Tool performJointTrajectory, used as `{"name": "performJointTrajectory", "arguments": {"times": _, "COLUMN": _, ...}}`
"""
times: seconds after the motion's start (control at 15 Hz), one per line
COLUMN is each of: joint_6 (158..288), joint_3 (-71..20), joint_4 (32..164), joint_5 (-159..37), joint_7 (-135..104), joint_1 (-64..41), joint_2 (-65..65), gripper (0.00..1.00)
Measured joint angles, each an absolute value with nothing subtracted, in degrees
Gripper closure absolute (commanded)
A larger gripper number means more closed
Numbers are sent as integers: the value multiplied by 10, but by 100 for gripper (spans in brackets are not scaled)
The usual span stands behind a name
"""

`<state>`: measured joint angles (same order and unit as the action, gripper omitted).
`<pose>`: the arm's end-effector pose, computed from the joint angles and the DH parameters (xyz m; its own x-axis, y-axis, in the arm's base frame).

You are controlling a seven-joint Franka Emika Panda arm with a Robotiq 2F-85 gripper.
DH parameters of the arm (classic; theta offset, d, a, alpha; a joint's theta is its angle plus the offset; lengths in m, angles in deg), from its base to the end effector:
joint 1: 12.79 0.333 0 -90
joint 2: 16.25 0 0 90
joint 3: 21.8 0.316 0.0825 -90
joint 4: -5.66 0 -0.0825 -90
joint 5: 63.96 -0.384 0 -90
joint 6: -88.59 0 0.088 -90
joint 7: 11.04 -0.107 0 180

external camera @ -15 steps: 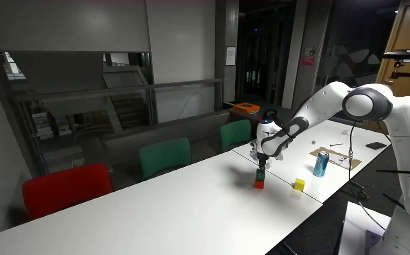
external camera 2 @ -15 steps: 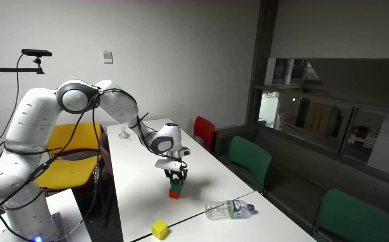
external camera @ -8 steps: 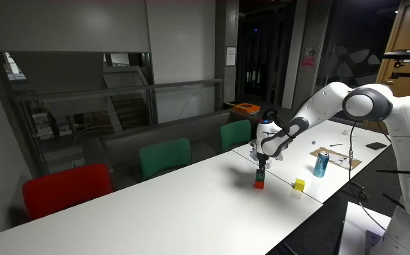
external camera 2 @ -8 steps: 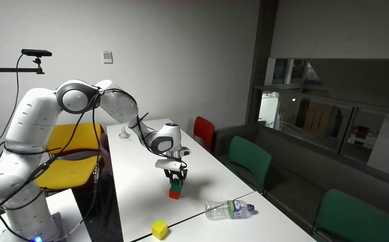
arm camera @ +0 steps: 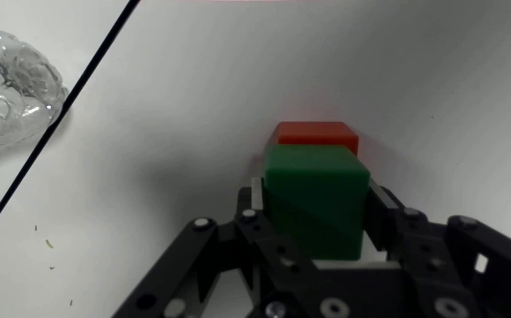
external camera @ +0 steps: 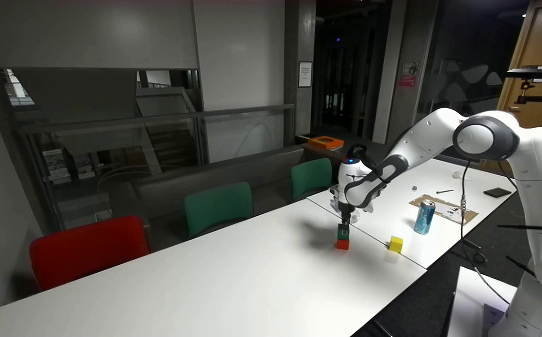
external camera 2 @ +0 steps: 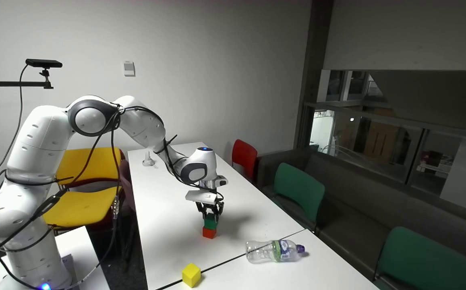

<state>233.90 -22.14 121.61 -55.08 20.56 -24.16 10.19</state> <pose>0.5952 -0.1215 0.2229 0.8904 0.4550 -0.0127 0.4537 -0.8848 0.1058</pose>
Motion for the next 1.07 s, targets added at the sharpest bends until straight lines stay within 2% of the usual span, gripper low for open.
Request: {"name": "performJointTrajectory", "arguments": {"times": 1.07, "joint_6": 2339, "joint_3": -217, "joint_4": 1217, "joint_5": -551, "joint_7": 217, "joint_1": -242, "joint_2": 102, "gripper": 69}}
